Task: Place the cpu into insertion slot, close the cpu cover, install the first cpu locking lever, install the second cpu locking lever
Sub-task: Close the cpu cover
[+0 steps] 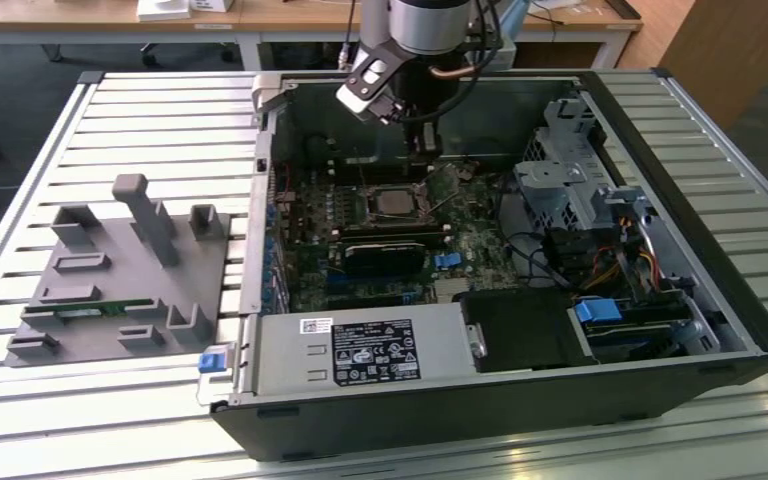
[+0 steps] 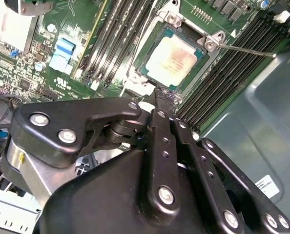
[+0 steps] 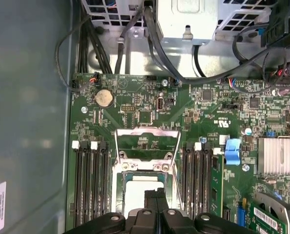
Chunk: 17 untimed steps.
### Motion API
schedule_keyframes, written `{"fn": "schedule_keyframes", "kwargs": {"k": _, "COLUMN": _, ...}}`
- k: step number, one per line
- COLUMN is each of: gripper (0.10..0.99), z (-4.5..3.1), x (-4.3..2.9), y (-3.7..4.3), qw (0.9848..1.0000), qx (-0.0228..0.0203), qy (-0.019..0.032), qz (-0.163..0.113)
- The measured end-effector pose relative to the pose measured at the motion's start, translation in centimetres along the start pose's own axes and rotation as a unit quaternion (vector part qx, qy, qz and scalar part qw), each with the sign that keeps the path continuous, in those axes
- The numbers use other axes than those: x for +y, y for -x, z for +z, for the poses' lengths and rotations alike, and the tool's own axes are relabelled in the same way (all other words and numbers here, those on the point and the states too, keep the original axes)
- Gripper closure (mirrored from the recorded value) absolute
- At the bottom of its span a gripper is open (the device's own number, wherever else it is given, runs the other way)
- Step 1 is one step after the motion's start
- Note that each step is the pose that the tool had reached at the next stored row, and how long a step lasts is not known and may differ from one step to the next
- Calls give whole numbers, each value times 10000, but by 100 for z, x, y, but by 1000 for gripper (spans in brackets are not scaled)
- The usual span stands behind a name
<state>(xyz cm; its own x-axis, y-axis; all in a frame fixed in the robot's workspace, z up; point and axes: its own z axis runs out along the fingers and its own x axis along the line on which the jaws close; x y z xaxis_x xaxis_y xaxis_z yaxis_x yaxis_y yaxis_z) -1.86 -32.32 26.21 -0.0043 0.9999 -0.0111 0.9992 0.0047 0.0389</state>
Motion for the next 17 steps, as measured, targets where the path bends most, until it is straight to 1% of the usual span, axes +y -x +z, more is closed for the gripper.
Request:
{"fn": "schedule_keyframes", "kwargs": {"k": 11, "gripper": 980, "z": 5, "x": 123, "y": 1, "qw": 10000, "qx": 0, "qy": -6, "qz": 0}}
{"fn": "schedule_keyframes", "kwargs": {"k": 17, "gripper": 980, "z": 7, "x": 176, "y": 1, "qw": 10000, "qx": 0, "qy": -10, "qz": 0}}
